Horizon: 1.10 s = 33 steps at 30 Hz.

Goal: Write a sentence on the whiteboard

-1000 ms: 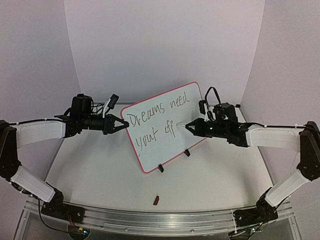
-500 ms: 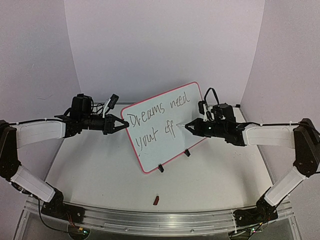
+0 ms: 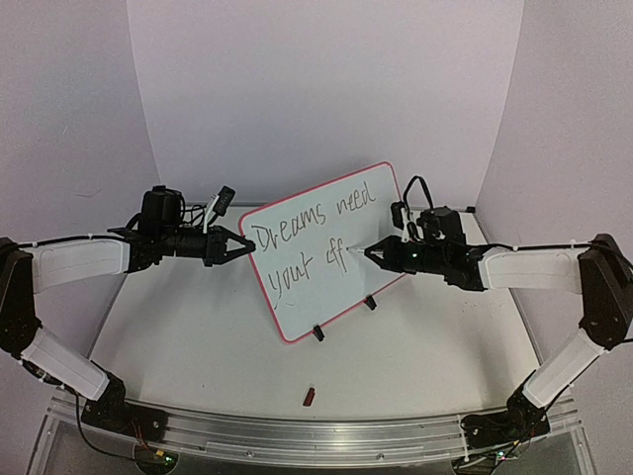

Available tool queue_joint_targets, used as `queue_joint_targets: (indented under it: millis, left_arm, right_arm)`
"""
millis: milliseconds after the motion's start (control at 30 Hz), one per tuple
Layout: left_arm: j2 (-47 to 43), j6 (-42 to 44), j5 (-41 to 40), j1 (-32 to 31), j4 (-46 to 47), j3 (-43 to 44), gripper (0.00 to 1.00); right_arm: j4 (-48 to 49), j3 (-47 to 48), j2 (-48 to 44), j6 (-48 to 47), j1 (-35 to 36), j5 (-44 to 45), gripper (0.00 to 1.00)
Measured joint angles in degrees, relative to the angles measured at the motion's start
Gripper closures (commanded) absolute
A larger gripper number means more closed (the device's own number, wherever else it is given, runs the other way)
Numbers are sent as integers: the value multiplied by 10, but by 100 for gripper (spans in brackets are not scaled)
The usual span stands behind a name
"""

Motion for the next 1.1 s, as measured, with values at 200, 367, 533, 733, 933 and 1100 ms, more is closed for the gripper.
queue_joint_targets:
  millis: [200,367,533,733,933,1100]
  left_arm:
    - [0,0,0,0,0,0,100]
    - [0,0,0,0,0,0,100]
    - [0,0,-1,0,0,0,100]
    - [0,0,-1,0,0,0,100]
    - [0,0,-1,0,0,0,100]
    - [0,0,-1,0,0,0,100]
  right_arm:
    - [-3,-6,0,4,0,1,100]
    - [-3,-6,0,4,0,6,100]
    - [-7,-6,0,4,0,18,100]
    - [-8,-6,0,2,0,27,100]
    - [-19,2,0,-3,0,33,100]
    - [-25,11,0,-7,0,36,100]
